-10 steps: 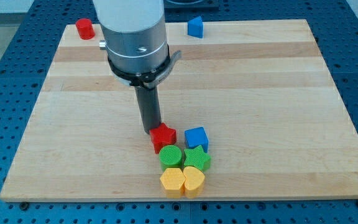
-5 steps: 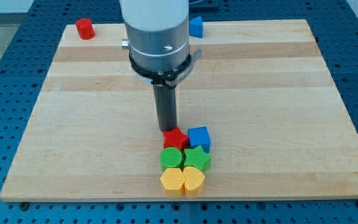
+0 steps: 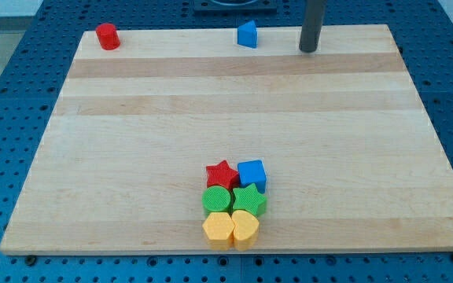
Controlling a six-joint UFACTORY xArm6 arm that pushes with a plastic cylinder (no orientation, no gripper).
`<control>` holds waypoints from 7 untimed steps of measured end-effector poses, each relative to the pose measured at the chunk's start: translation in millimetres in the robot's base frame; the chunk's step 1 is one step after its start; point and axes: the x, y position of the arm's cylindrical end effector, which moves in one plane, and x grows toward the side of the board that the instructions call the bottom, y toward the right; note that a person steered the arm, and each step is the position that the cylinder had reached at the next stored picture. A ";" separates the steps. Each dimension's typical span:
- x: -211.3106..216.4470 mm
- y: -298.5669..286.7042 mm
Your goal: Place the arm on top of the blue triangle
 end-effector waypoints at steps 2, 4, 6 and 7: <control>-40.4 -23.2; -38.9 -67.2; -38.3 -103.5; -27.7 -133.1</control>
